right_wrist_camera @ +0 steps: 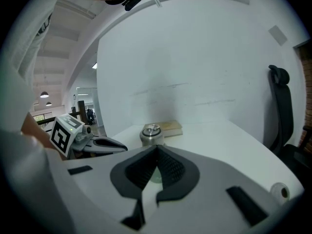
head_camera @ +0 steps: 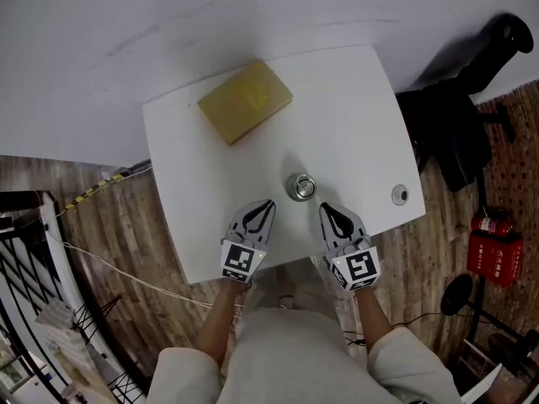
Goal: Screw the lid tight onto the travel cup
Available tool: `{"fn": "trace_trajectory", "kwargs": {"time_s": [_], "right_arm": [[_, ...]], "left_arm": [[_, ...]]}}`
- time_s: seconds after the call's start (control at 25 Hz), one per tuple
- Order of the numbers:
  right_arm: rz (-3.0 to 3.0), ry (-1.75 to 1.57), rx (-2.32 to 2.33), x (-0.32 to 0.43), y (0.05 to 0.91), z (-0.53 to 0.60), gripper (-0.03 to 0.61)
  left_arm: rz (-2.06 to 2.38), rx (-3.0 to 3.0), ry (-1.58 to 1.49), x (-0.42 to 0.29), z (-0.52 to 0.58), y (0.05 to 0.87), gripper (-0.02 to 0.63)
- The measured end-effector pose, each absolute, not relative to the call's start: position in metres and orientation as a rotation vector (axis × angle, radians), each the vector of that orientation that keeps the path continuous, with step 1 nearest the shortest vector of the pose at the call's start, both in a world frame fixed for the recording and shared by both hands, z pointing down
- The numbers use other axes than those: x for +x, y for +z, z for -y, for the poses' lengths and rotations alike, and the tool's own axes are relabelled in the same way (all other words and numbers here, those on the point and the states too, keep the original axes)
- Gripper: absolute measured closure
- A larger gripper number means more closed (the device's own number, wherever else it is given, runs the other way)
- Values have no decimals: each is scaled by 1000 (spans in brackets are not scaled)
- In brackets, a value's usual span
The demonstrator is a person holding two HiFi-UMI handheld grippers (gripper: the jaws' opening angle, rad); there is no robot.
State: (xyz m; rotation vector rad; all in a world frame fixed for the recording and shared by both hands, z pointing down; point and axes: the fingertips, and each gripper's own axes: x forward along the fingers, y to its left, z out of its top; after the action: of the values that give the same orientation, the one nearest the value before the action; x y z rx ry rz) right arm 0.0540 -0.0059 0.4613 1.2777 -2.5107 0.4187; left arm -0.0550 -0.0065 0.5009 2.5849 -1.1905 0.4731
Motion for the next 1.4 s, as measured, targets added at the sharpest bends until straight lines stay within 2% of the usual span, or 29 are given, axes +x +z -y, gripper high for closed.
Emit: {"fn": "trace_trajectory", "kwargs": {"time_s": [0.12,0.16,0.2,0.28,0.44,1.28,1.36,1.4], "right_arm": [[2502,431,1271,52,468,5,580],[2501,431,1269,52,470,6,580],[2501,431,1267,52,472,6,580],[2503,430,1260,51,476,7,580],[2502,423,1242,53,480,4,580],[2564,431,1209,65,486,6,578],[2609,429,1184,60,481,7,536],[2634,423,1172,58,479,8,474]], "left_arm": [[1148,2610,488,-50,4,509,603],[1130,2619,493,-47,3,512,570],[1108,2628,493,-45,3,515,478],[1071,2651,488,-39,3,519,341],[1020,2711,497,-26,3,524,279],[917,2769,439,25,46,532,267],[915,2771,440,25,46,532,267],[914,2772,439,25,47,532,268]]}}
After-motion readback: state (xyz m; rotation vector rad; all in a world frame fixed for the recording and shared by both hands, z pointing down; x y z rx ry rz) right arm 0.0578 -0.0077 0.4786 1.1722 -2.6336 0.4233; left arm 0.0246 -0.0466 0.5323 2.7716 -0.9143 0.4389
